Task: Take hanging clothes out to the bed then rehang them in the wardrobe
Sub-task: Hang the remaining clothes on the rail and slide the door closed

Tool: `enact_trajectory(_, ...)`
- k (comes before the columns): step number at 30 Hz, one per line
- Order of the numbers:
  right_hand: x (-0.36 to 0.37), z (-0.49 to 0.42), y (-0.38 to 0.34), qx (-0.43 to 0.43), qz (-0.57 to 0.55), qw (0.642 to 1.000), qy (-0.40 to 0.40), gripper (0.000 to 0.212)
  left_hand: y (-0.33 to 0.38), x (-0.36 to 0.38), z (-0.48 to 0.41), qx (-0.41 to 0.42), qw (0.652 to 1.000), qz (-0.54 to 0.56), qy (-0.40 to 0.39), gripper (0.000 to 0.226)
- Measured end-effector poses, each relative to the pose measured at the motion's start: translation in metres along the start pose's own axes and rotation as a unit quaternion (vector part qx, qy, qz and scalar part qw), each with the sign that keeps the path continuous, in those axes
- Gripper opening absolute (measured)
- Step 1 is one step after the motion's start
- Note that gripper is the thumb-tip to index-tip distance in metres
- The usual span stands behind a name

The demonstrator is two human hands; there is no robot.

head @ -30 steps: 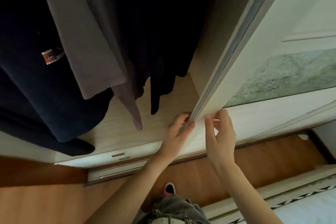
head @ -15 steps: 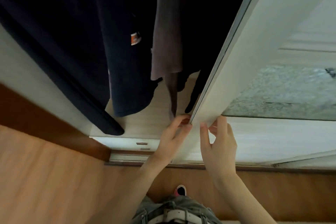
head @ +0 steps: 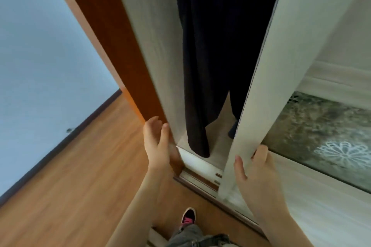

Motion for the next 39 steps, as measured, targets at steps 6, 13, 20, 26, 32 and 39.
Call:
enact_trajectory(6,0.034,-0.025,-0.050,-0.051,-0.023,0.998,0.000,0.049,0.019,-0.054,-0.078,0.026,0.996,-0.013,0.084,0.054)
enact_trajectory(13,0.073,-0.056,-0.107,-0.092,-0.024,0.995,-0.006,0.053,0.030,-0.053,-0.127,-0.012,0.998,0.048,-0.032,0.051)
enact_trajectory(20,0.106,-0.081,-0.153,-0.122,0.003,0.992,-0.042,0.049,0.018,-0.060,-0.146,-0.020,0.997,0.033,-0.060,0.040)
enact_trajectory(26,0.130,-0.100,-0.191,-0.139,0.016,0.986,-0.087,0.045,0.013,-0.061,-0.155,-0.022,0.995,0.030,-0.088,0.036)
enact_trajectory(32,0.149,-0.114,-0.219,-0.137,0.018,0.986,-0.096,0.040,0.016,-0.063,-0.159,-0.018,0.995,0.027,-0.097,0.034)
enact_trajectory(39,0.158,-0.124,-0.237,-0.130,-0.013,0.988,-0.081,0.040,0.013,-0.063,-0.160,-0.019,0.992,0.046,-0.119,0.031)
Point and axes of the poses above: each hand's wrist, its own z-axis away from the middle knuckle, its own x-axis out of the palm, y = z × x, the point moved 7 cm from there along -z, towards the middle knuckle, and after that the axes turned 5 degrees about -x, right-handed, at the moved point
